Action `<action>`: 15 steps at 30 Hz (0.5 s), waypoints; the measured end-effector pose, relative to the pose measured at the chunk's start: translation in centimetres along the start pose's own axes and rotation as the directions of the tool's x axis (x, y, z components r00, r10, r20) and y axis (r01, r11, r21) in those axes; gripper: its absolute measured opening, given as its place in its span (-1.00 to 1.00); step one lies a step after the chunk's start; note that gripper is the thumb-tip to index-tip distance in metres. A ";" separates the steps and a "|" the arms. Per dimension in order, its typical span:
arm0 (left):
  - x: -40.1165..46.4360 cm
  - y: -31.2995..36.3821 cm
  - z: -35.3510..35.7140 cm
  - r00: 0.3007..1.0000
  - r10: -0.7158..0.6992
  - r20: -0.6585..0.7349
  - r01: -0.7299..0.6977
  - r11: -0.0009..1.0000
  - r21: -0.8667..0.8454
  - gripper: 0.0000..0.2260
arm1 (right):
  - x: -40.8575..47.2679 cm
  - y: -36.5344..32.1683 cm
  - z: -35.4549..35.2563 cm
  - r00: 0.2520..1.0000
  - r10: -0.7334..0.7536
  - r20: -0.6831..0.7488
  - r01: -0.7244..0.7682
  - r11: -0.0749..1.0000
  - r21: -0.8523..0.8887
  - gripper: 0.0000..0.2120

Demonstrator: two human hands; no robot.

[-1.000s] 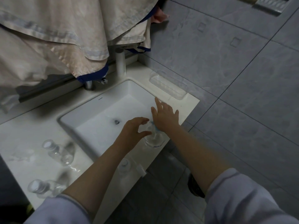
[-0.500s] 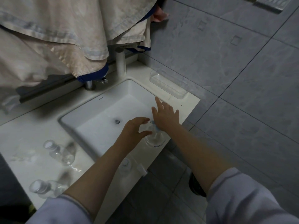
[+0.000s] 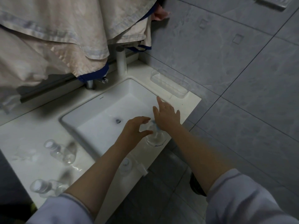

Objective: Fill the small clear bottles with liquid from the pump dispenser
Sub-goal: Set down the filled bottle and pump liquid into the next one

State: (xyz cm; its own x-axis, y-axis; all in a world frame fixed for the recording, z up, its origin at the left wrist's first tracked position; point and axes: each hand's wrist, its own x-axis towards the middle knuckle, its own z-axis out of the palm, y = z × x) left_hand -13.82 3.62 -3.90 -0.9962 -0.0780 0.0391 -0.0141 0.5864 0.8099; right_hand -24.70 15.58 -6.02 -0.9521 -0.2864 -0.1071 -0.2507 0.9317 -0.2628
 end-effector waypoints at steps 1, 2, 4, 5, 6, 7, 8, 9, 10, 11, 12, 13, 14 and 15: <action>0.0 -0.1 0.0 1.000 0.001 -0.004 -0.001 1.000 0.000 -0.55 | 0.0 -0.1 0.0 1.000 -0.003 0.004 0.003 1.000 -0.005 -0.47; 0.0 -0.1 0.0 1.000 0.004 -0.004 -0.004 1.000 0.002 -0.55 | 0.0 -0.1 -0.1 1.000 -0.008 0.003 0.008 1.000 -0.013 -0.47; 0.1 -0.1 0.0 1.000 0.005 0.002 -0.005 1.000 0.012 -0.54 | 0.1 -0.2 -0.4 0.999 -0.028 -0.026 0.027 0.999 -0.039 -0.45; 0.1 0.0 -0.1 1.000 0.003 0.005 -0.003 1.000 0.010 -0.54 | 0.2 -0.3 -0.8 0.998 -0.041 -0.054 0.038 0.998 -0.057 -0.44; 0.1 0.0 -0.3 1.000 -0.006 0.008 0.006 1.000 -0.008 -0.54 | 0.3 -0.3 -1.1 0.995 -0.054 -0.081 0.048 0.996 -0.073 -0.44; 0.2 0.0 -0.4 1.000 -0.021 0.007 0.021 0.999 -0.043 -0.55 | 0.5 -0.4 -1.4 0.994 -0.062 -0.095 0.054 0.995 -0.085 -0.44; 0.3 -0.1 -0.5 1.000 -0.030 0.007 0.031 0.997 -0.067 -0.56 | 0.6 -0.4 -1.5 0.994 -0.061 -0.096 0.053 0.995 -0.086 -0.44; 0.5 -0.1 -0.5 1.000 -0.029 0.011 0.030 0.997 -0.064 -0.55 | 0.5 -0.4 -1.4 0.995 -0.050 -0.082 0.044 0.996 -0.074 -0.45; 0.5 -0.1 -0.5 1.000 -0.022 0.019 0.022 0.999 -0.023 -0.54 | 0.4 -0.4 -1.2 0.998 -0.035 -0.061 0.031 0.998 -0.058 -0.45; 0.6 -0.1 -0.3 1.000 -0.009 0.024 0.008 0.999 0.033 -0.53 | 0.4 -0.4 -1.0 0.999 -0.024 -0.036 0.023 0.999 -0.047 -0.46; 0.7 -0.1 -0.2 1.000 0.002 0.020 -0.003 0.998 0.069 -0.53 | 0.3 -0.4 -0.8 1.000 -0.019 -0.014 0.018 0.999 -0.041 -0.47; 0.6 -0.2 0.0 1.000 0.010 0.011 -0.011 0.997 0.071 -0.54 | 0.2 -0.3 -0.6 1.000 -0.012 0.007 0.013 0.999 -0.036 -0.48; 0.4 -0.2 0.1 1.000 0.012 0.002 -0.012 0.998 0.054 -0.54 | 0.1 -0.3 -0.5 1.000 -0.004 0.023 0.005 0.999 -0.035 -0.48; 0.4 -0.2 0.1 1.000 0.012 -0.004 -0.012 0.999 0.040 -0.54 | 0.0 -0.3 -0.4 1.000 0.000 0.027 0.001 0.999 -0.037 -0.48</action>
State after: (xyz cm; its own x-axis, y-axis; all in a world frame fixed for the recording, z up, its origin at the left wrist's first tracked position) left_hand -14.18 3.54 -4.15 -0.9959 -0.0743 0.0509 -0.0060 0.6192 0.7852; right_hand -24.67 15.44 -5.51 -0.9471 -0.2923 -0.1325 -0.2580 0.9391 -0.2271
